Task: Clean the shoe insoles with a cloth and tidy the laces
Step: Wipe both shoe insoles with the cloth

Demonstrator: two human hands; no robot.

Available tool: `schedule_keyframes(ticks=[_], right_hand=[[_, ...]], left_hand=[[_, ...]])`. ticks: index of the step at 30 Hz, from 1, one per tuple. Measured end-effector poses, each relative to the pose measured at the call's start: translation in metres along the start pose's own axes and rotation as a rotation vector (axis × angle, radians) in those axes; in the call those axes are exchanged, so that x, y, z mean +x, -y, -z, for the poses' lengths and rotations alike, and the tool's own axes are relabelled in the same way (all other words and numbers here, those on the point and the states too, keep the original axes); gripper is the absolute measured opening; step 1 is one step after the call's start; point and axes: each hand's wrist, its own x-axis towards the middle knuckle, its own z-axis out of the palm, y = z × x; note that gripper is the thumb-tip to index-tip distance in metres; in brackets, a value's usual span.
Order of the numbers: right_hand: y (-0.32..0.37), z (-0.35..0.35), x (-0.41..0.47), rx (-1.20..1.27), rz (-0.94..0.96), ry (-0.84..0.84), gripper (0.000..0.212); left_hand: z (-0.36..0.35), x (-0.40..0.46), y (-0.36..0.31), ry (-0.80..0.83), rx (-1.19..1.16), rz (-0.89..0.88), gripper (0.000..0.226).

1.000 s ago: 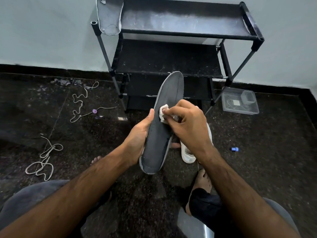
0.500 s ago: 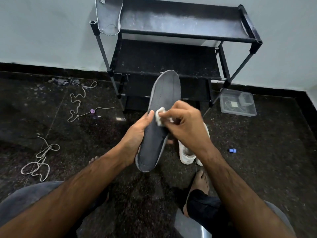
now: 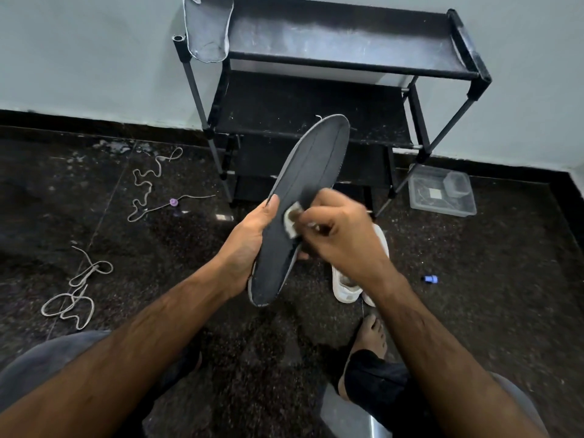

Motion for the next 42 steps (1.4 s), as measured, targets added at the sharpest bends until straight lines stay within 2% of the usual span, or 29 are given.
schedule_keyframes(ticks=[2,3,7,10,12,15,16,21,23,25,28,30,33,37,39,40,42], right_hand=[[0.009,-0.005,0.0,-0.052,0.092,0.069,0.005],[0.007,-0.004,0.002,-0.092,0.094,0.043,0.003],[-0.022,0.015,0.002,-0.139,-0.12,-0.207,0.008],[-0.034,0.024,0.0,-0.088,-0.233,-0.313,0.012],[-0.025,0.019,0.0,-0.015,-0.198,-0.262,0.01],[-0.006,0.006,0.001,0.104,-0.036,-0.047,0.007],[-0.005,0.004,0.003,0.092,-0.018,-0.03,0.007],[-0.024,0.017,0.004,0.003,-0.233,-0.325,0.011],[-0.016,0.014,0.001,0.038,-0.187,-0.279,0.01],[-0.002,0.002,-0.001,0.104,-0.061,-0.121,0.005],[0.015,-0.017,-0.001,0.122,0.099,0.098,0.005],[0.02,-0.023,-0.001,0.081,0.169,0.162,0.005],[0.014,-0.016,-0.001,-0.013,0.141,0.107,0.005],[-0.009,0.0,0.0,-0.051,-0.118,-0.151,0.006],[-0.012,0.002,0.0,-0.047,-0.198,-0.221,0.007],[-0.009,-0.001,0.0,-0.022,-0.19,-0.219,0.007],[0.004,-0.009,-0.002,0.095,-0.101,-0.111,0.004]], left_hand=[[0.004,0.001,-0.002,-0.003,-0.04,0.027,0.042],[0.003,0.0,-0.002,0.002,-0.046,0.051,0.043],[-0.006,-0.003,0.0,0.093,0.006,0.078,0.047],[-0.01,-0.007,0.003,0.171,0.051,0.106,0.045],[-0.009,-0.007,0.005,0.199,0.073,0.087,0.044],[-0.006,-0.006,0.003,0.218,0.109,0.023,0.042],[-0.004,-0.006,0.002,0.224,0.112,0.022,0.041],[-0.008,-0.008,0.004,0.345,0.099,0.073,0.041],[-0.009,-0.008,0.006,0.323,0.142,0.072,0.044],[-0.008,-0.003,0.003,0.225,0.169,0.096,0.056],[0.003,0.009,-0.004,0.065,0.098,-0.014,0.062],[0.008,0.013,-0.007,0.012,0.046,-0.051,0.061],[0.005,0.008,-0.006,0.044,-0.032,0.059,0.063],[-0.006,0.0,0.002,0.167,-0.048,0.202,0.058],[-0.011,-0.003,0.007,0.191,-0.085,0.227,0.054],[-0.011,-0.003,0.008,0.171,-0.106,0.226,0.052],[-0.006,-0.001,0.008,0.116,-0.184,0.216,0.054]])
